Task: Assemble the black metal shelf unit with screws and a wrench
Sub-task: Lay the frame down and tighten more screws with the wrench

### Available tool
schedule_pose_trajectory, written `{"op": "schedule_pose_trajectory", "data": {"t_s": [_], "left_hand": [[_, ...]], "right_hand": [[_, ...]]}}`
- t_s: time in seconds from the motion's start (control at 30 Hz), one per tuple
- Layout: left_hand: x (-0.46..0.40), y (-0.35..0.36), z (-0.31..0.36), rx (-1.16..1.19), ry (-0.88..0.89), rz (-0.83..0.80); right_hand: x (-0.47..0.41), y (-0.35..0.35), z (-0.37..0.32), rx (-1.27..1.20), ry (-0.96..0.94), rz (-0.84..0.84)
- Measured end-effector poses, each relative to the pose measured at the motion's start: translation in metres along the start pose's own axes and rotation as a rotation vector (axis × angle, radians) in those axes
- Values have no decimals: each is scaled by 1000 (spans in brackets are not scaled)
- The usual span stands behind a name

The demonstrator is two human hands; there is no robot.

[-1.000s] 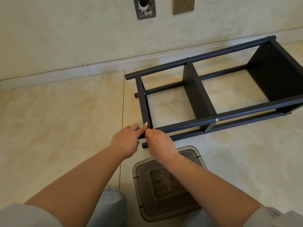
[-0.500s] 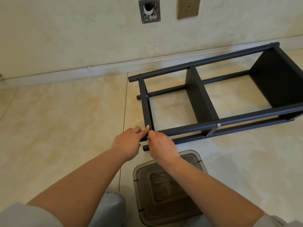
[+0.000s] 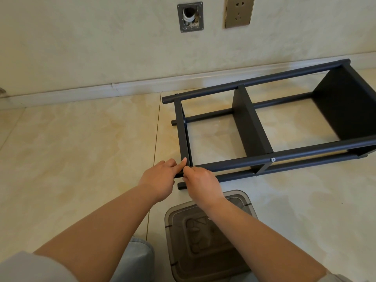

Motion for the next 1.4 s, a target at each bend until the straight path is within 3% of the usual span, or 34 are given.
{"op": "schedule_pose_trajectory", "data": {"t_s": [0.17, 0.43, 0.6, 1.03, 1.23, 1.4], "left_hand": [[-1, 1, 0, 4, -7, -4], [-1, 0, 0, 6, -4, -16], [-2, 0, -1, 9, -3, -13], [-2, 0, -2, 2, 11, -5], [-3, 1, -1, 2, -6, -8], [-8, -4, 1, 22, -18, -12]], "right_hand": [[0, 0, -1, 14, -34, 14], [5, 5, 14, -337, 199, 49], [5, 6, 19, -389, 208, 105], [-5, 8, 13, -222, 149, 98], [-11, -4, 16, 147, 145, 234], [-23, -16, 43, 182, 305, 10]]}}
Point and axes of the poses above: each hand's wrist, its own x-axis away from the middle knuckle, its own y-axis out of the palm, z = x × y, the point moved 4 cm from there along -x, towards the middle knuckle, and after that the axes turned 9 degrees about -z, right-handed, at the moved point
